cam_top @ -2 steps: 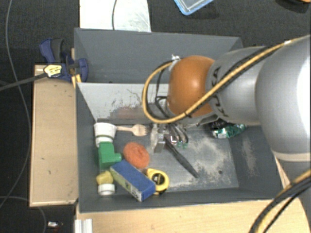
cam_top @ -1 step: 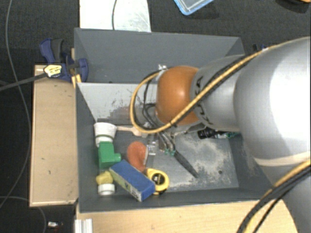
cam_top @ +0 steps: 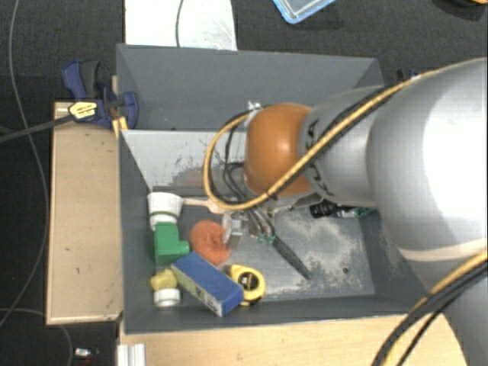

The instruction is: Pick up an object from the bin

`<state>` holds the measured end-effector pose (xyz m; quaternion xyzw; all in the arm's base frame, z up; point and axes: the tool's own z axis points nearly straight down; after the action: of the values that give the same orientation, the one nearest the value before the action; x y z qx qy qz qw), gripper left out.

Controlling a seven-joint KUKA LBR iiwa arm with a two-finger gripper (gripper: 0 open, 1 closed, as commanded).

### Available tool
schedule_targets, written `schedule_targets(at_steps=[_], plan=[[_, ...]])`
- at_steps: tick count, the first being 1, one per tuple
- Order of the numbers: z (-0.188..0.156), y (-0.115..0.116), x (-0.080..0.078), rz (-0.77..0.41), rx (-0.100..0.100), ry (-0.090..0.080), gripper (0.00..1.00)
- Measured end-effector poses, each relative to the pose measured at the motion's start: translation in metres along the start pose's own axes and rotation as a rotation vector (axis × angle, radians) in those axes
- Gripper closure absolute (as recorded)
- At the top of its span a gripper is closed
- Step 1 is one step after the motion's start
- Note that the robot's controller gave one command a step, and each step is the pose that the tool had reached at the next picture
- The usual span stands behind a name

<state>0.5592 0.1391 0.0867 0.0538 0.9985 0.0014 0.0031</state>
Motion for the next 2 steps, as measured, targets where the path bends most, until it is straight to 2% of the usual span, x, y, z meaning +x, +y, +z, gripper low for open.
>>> schedule_targets(at_steps=[1, 2], plan=[[0.0, 0.0, 0.0, 0.0, 0.0, 0.0, 1.0], [0.009, 0.031, 0.007, -0.06, 0.001, -0.008, 1.0]])
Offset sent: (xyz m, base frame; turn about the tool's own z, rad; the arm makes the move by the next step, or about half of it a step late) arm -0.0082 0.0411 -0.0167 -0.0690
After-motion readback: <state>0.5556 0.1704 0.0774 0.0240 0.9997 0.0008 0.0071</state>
